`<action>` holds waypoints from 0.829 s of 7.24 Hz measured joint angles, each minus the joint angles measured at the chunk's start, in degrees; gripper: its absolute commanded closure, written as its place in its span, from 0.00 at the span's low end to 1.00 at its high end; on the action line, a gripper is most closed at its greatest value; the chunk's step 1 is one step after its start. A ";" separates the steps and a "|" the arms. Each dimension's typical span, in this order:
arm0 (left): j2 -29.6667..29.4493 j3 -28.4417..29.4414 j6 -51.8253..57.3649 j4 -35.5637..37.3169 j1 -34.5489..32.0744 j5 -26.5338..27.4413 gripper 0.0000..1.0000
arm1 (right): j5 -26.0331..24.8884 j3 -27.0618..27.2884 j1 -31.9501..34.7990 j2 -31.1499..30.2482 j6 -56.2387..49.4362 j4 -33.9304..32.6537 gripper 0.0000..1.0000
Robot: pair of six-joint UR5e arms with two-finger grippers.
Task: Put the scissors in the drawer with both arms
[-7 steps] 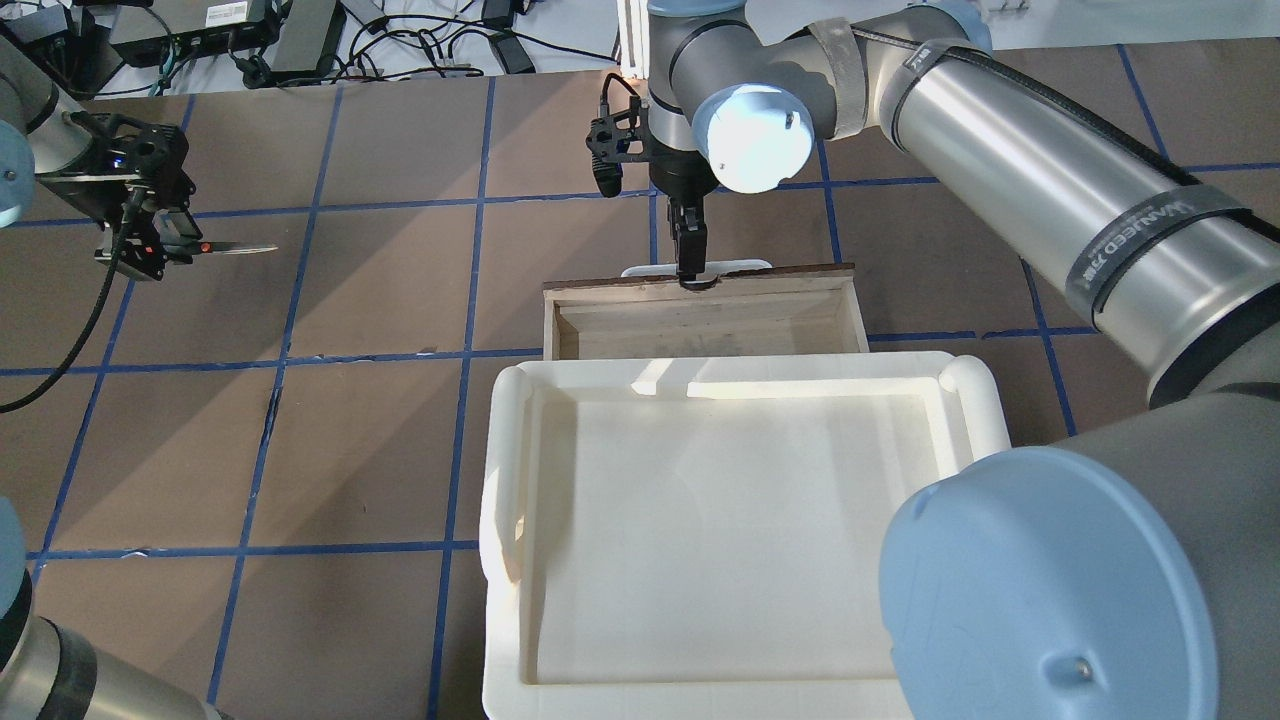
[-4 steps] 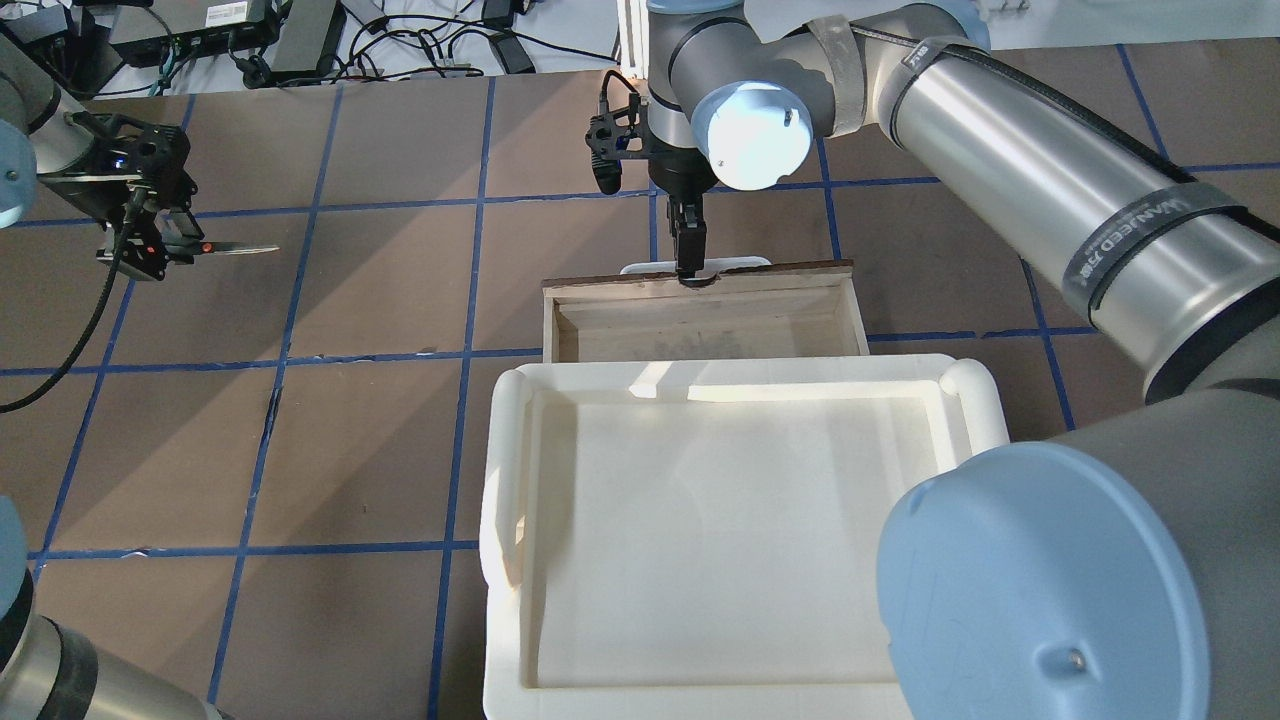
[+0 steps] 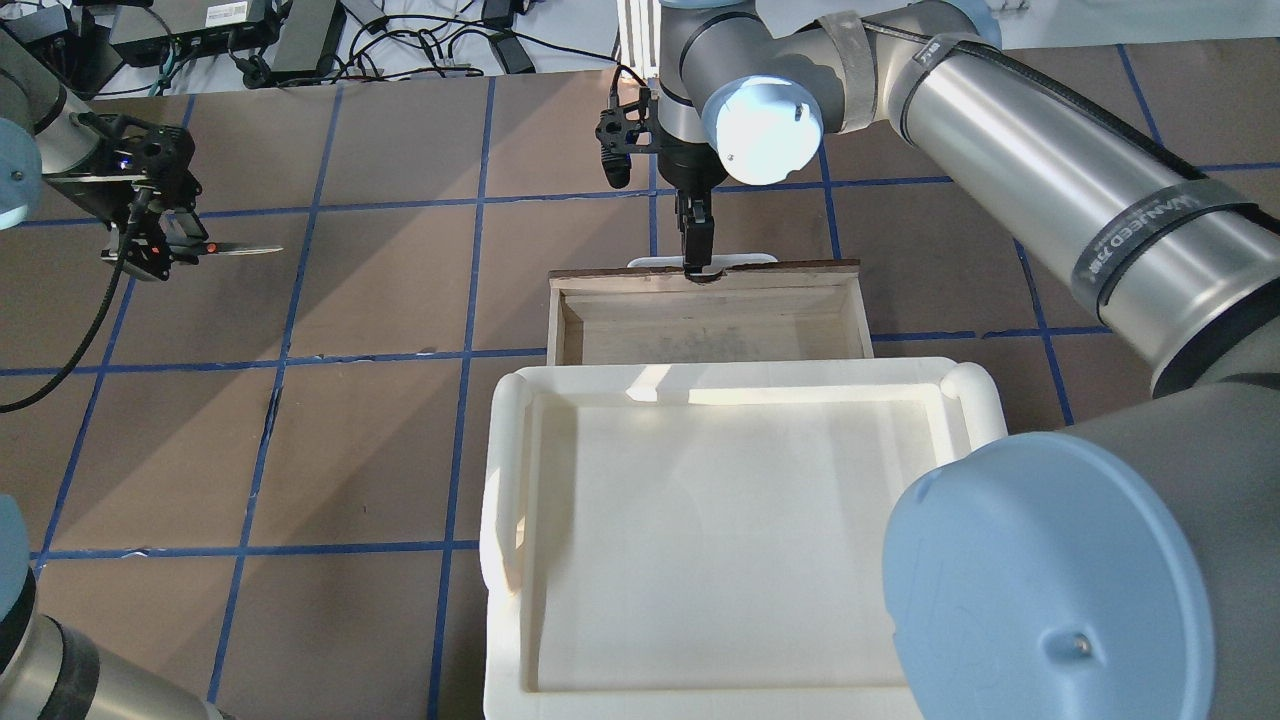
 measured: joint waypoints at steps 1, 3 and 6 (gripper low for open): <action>-0.01 -0.02 -0.06 0.02 -0.03 -0.03 1.00 | 0.14 0.00 -0.10 -0.01 -0.01 0.01 0.00; -0.01 -0.07 -0.38 0.03 -0.06 -0.09 1.00 | 0.71 0.00 -0.29 0.01 -0.06 0.01 0.00; -0.09 -0.09 -0.50 0.06 -0.07 -0.12 1.00 | 0.86 0.06 -0.39 0.07 0.28 0.01 0.00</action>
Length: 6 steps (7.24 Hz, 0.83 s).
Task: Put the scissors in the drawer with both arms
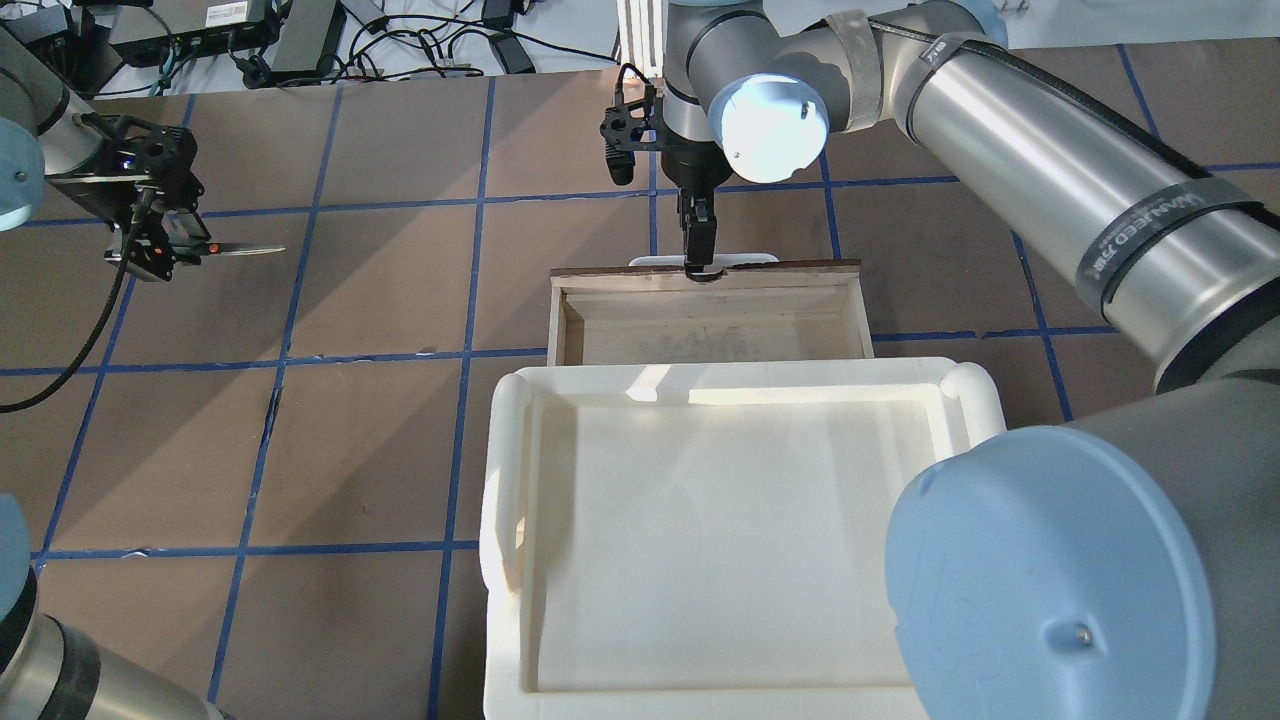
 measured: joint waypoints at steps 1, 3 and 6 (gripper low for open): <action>-0.04 0.00 0.01 0.00 0.00 -0.12 1.00 | 0.02 -0.02 -0.03 -0.18 0.11 0.11 0.00; -0.11 0.00 0.07 0.01 0.00 -0.42 1.00 | 0.58 -0.07 -0.20 -1.16 0.16 0.55 0.00; -0.18 0.00 0.01 -0.01 -0.07 -0.56 1.00 | 2.64 -0.11 -1.33 -6.92 4.03 3.85 0.00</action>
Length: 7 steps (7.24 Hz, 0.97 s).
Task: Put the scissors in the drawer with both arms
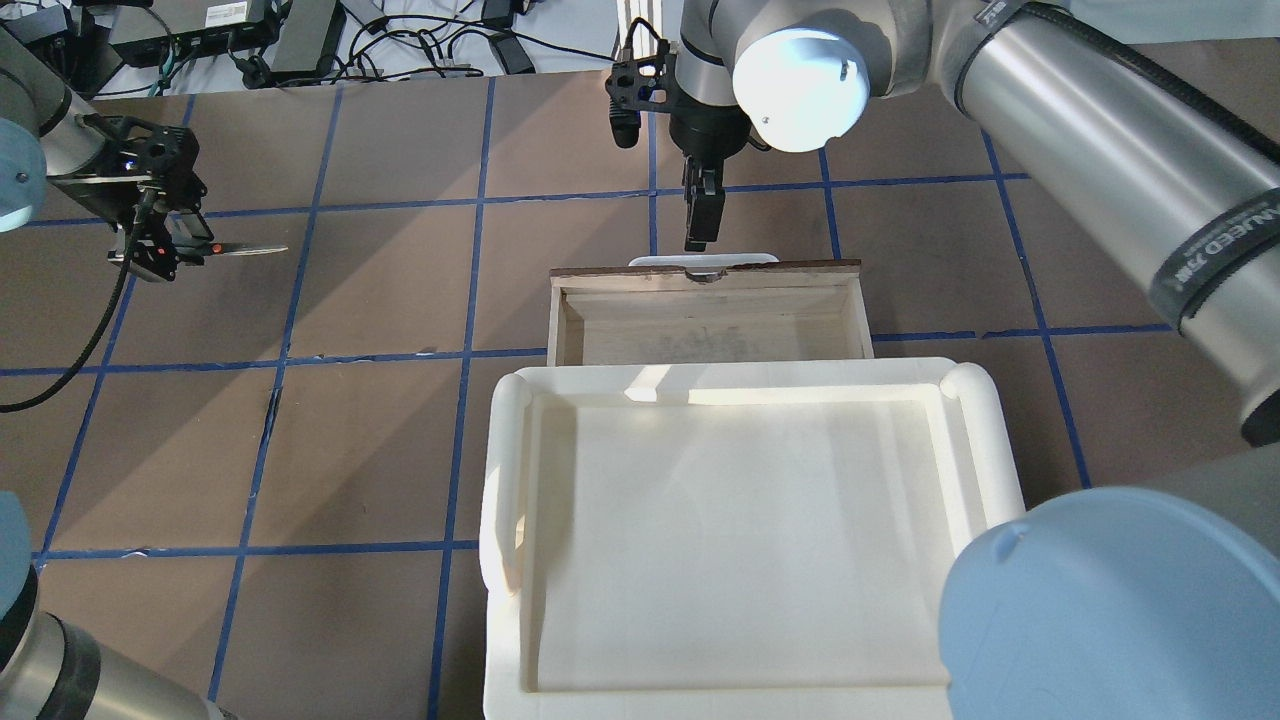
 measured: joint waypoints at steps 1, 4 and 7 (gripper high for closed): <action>0.06 0.04 -0.03 0.01 -0.49 -0.02 1.00 | 0.05 0.24 -0.88 -3.43 2.72 1.95 0.00; 1.03 0.37 -1.60 0.04 -4.83 0.18 1.00 | -0.60 1.68 -6.78 -12.69 11.09 6.28 0.00; 2.97 0.36 -8.77 -0.08 -13.26 0.17 1.00 | -1.13 2.35 -8.88 -16.72 28.38 7.71 0.00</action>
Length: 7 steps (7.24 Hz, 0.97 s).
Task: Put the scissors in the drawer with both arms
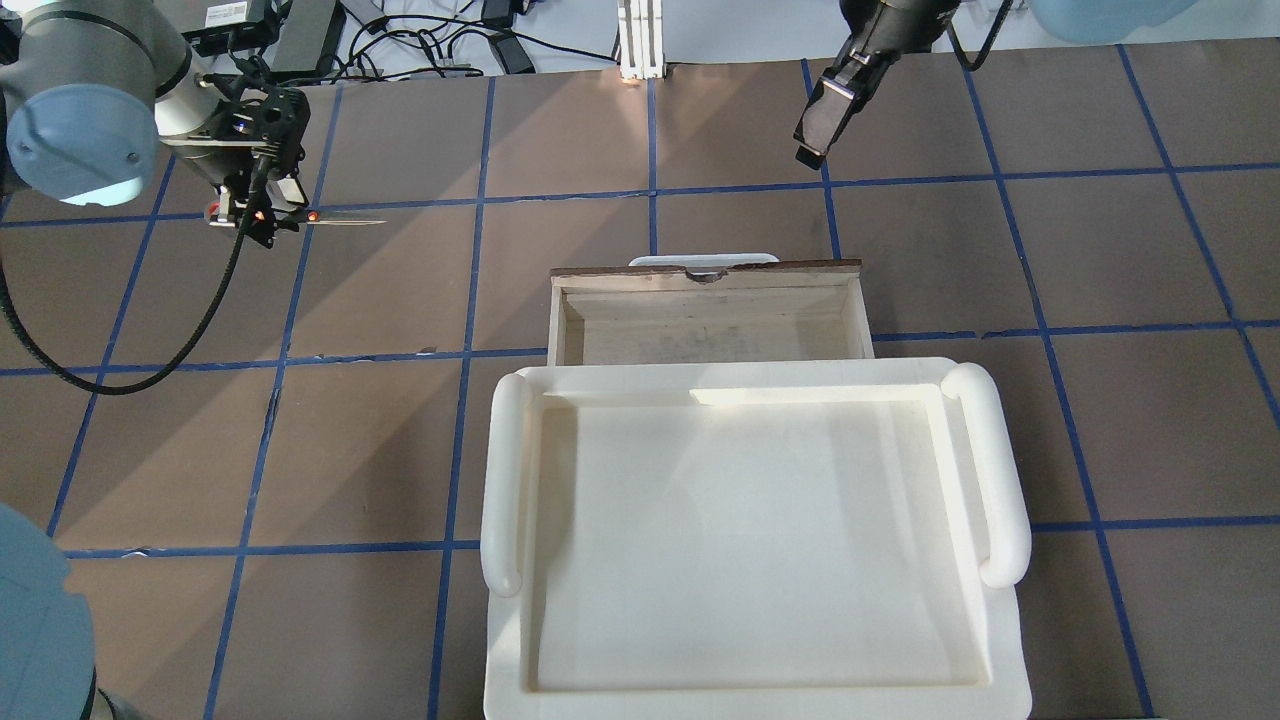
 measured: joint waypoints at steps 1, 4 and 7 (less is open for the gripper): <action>0.76 -0.01 -2.88 -0.14 -3.44 0.00 1.00 | -0.87 0.10 -0.05 -1.49 6.63 0.53 0.00; 3.26 -0.14 -13.16 -1.14 -13.81 -0.59 1.00 | -5.44 0.34 -0.26 -5.14 23.24 5.05 0.00; 4.81 -0.62 -25.17 -1.54 -23.75 -0.91 1.00 | -5.77 1.58 -0.48 -9.66 32.17 6.13 0.00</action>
